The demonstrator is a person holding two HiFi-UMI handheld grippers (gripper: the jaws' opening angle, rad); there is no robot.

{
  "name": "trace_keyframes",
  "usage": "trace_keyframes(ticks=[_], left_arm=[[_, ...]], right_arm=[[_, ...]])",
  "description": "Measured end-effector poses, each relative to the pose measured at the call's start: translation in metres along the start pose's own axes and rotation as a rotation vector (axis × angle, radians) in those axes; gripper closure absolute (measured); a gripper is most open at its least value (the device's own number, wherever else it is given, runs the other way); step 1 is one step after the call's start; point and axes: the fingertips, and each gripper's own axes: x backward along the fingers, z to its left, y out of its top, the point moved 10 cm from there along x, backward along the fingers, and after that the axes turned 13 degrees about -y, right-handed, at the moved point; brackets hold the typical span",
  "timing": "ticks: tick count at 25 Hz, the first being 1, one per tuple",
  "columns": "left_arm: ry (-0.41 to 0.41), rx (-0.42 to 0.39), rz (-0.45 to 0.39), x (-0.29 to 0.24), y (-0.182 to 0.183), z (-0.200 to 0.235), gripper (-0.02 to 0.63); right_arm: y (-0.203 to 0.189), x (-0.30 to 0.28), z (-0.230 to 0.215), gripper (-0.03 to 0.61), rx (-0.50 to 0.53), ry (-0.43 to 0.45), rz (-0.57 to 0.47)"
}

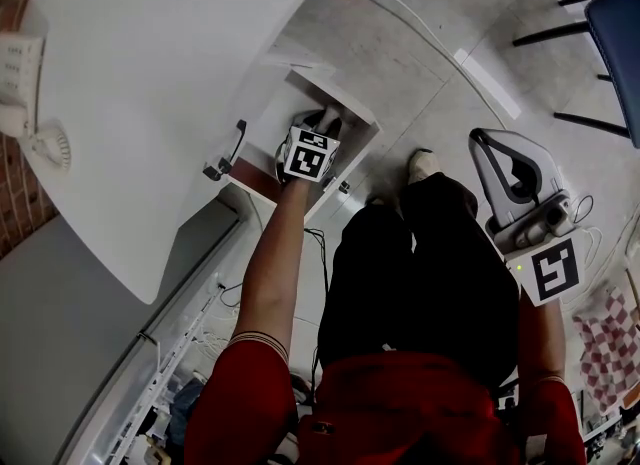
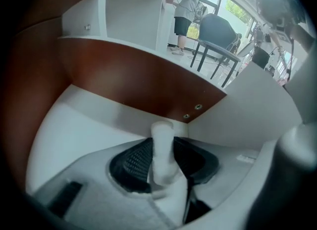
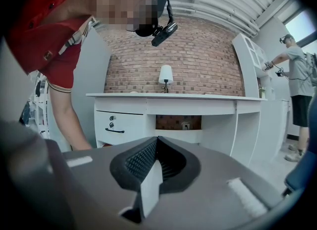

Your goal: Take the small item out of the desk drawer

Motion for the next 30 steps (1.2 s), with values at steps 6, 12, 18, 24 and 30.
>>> trace_keyframes(ticks=[6, 12, 18, 24, 30], left_arm=[[0.016, -0.025, -0.018, 0.008, 0.003, -0.007, 0.48], [0.023, -0.06, -0.105, 0.052, 0.022, -0.03, 0.48], [0.03, -0.092, -0.222, 0.123, 0.053, -0.063, 0.48], [0.012, -0.115, -0.36, 0.19, 0.087, -0.109, 0.48], [0.001, -0.116, -0.542, 0.264, 0.121, -0.157, 0.48]], right_arm=[[0.005, 0.006, -0.002, 0.568, -0.013, -0.003, 0.015], [0.033, 0.012, 0.003, 0.567, -0.036, 0.005, 0.023], [0.085, 0.018, 0.012, 0.568, -0.056, 0.021, 0.02], [0.136, 0.027, 0.015, 0.568, -0.06, 0.014, -0.001], [0.182, 0.031, 0.023, 0.567, -0.068, 0.028, -0.028]])
